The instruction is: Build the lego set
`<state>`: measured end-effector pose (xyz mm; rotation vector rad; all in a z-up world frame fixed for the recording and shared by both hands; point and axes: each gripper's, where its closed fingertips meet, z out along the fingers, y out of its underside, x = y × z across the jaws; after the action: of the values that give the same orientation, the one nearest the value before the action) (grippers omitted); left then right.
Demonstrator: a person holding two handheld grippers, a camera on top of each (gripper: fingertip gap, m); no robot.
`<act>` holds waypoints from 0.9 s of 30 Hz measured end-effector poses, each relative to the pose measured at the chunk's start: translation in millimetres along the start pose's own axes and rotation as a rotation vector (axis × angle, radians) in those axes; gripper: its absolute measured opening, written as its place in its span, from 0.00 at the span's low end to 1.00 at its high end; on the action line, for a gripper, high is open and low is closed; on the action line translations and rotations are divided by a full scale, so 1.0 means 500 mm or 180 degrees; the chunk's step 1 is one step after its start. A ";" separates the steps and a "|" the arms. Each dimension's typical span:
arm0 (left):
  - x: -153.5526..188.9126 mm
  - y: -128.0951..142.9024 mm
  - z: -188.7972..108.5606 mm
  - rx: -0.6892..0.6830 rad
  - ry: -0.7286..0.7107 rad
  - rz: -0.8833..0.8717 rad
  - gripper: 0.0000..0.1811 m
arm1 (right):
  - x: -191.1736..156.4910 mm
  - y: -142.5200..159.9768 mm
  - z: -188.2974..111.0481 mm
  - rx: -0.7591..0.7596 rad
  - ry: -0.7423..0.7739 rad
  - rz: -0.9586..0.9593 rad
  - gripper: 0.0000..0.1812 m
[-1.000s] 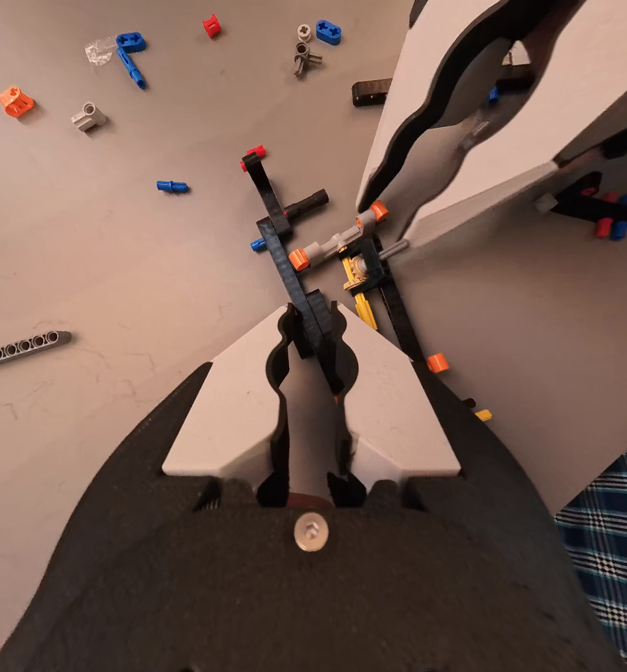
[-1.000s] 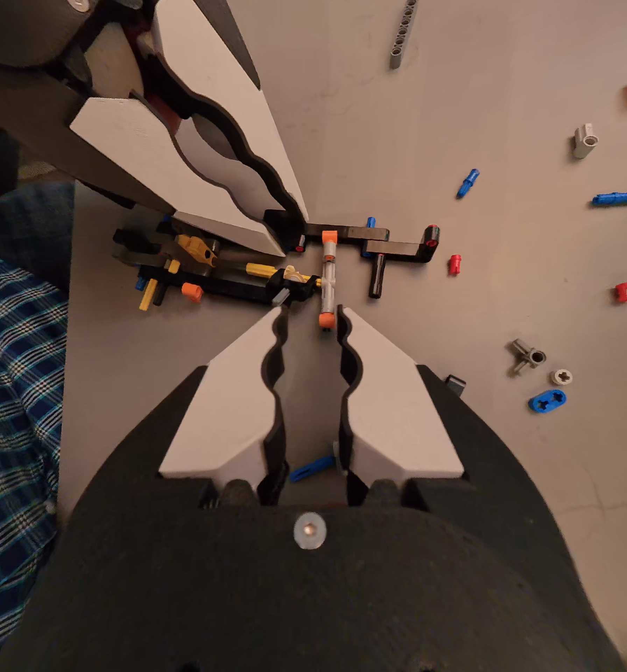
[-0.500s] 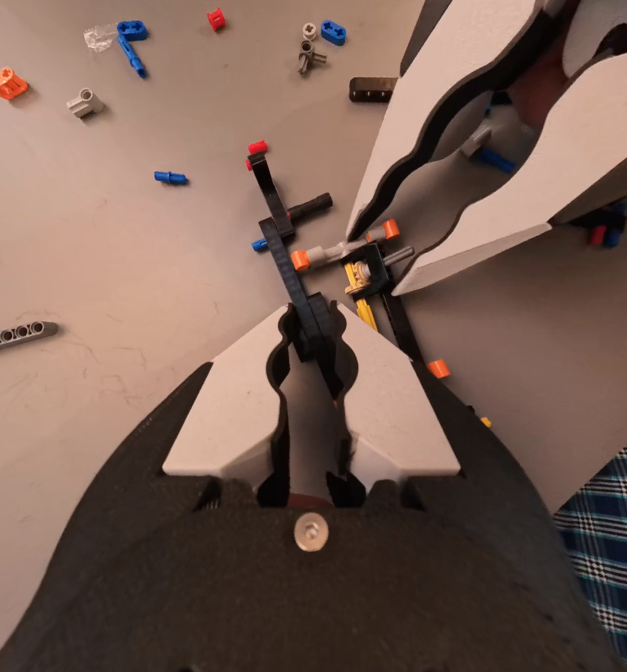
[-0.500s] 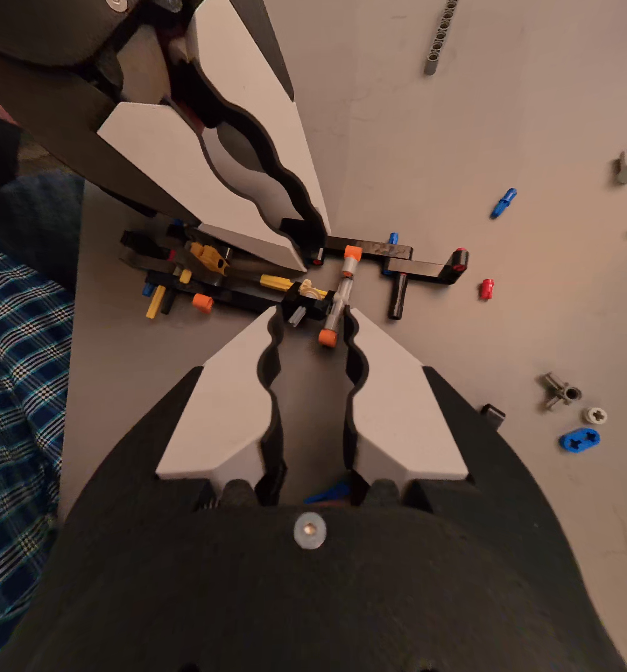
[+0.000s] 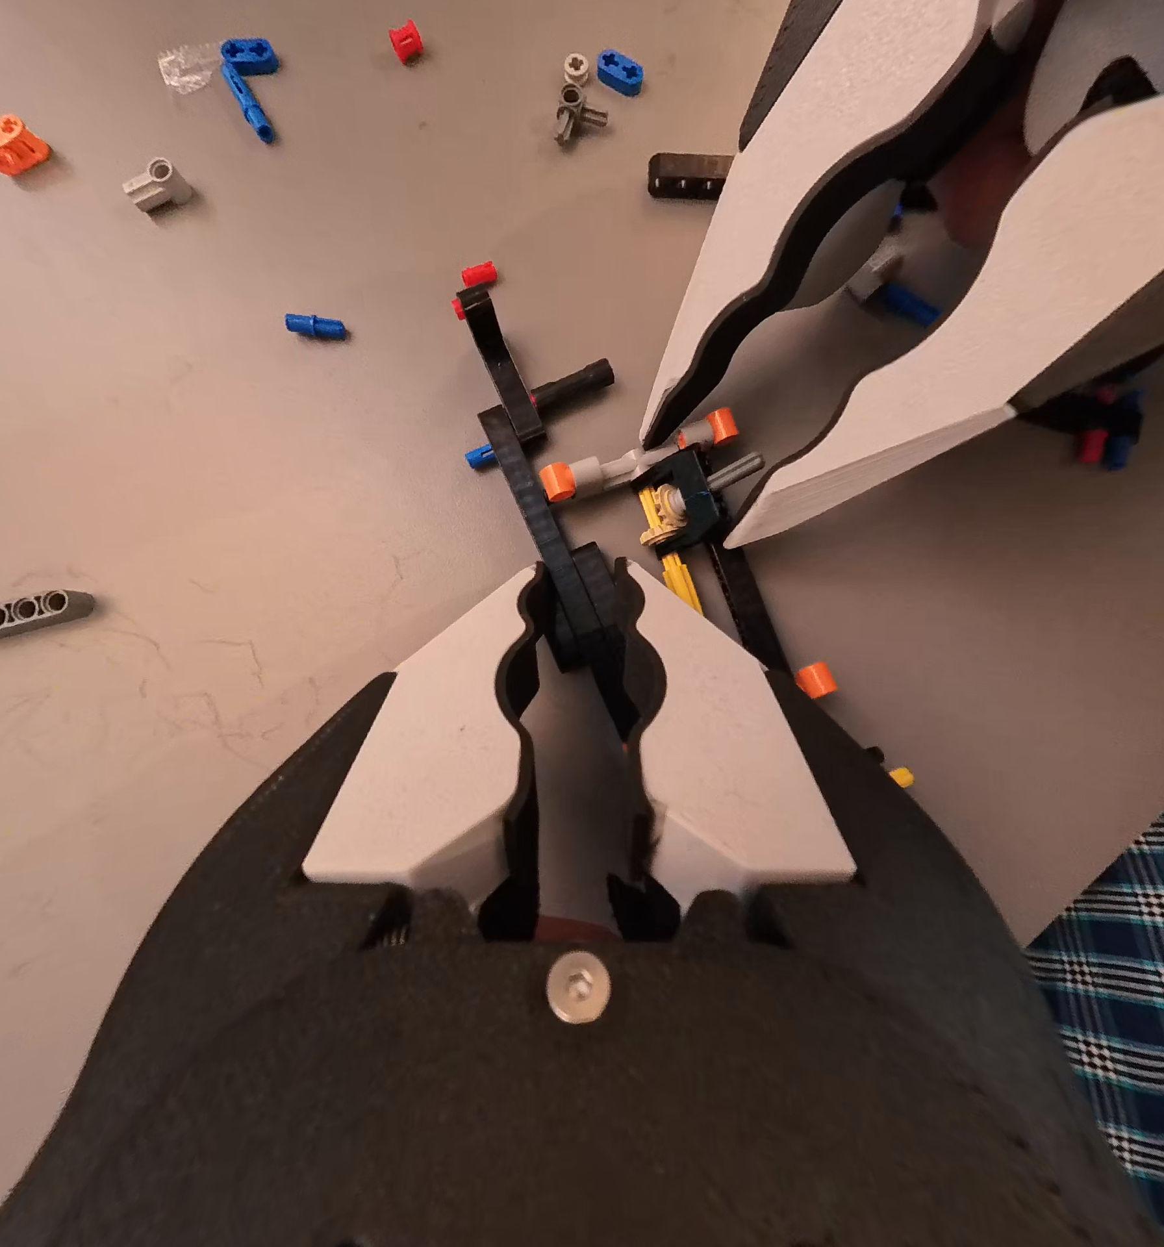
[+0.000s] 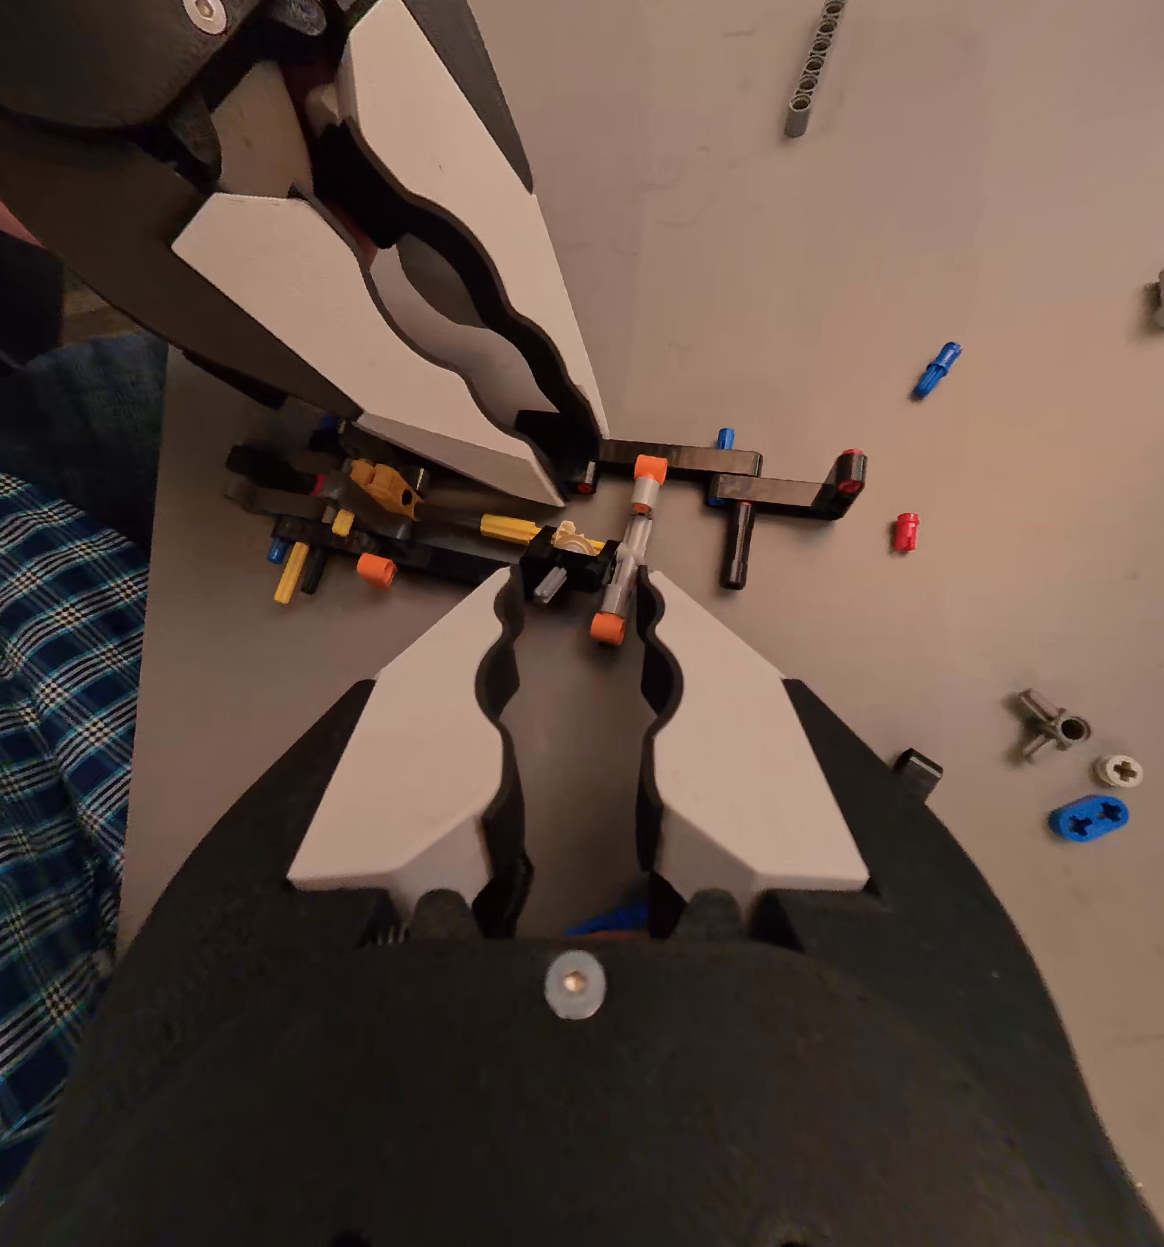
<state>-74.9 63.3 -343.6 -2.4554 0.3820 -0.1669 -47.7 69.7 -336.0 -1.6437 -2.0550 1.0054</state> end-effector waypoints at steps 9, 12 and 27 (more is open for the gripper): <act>0.005 -0.002 0.001 -0.0014 0.0035 0.0032 0.10 | -0.001 0.004 -0.012 -0.0098 -0.0249 -0.0060 0.19; 0.005 -0.001 0.001 -0.0016 0.0035 0.0044 0.10 | 0.002 0.001 -0.018 -0.0099 -0.0273 -0.0076 0.23; 0.007 -0.003 0.002 0.0020 0.0107 0.0044 0.10 | -0.007 0.002 0.007 -0.0215 -0.0430 -0.0346 0.20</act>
<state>-71.0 63.9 -343.5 -2.4460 0.4123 -0.2033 -48.3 65.5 -338.4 -1.5145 -2.2627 1.0466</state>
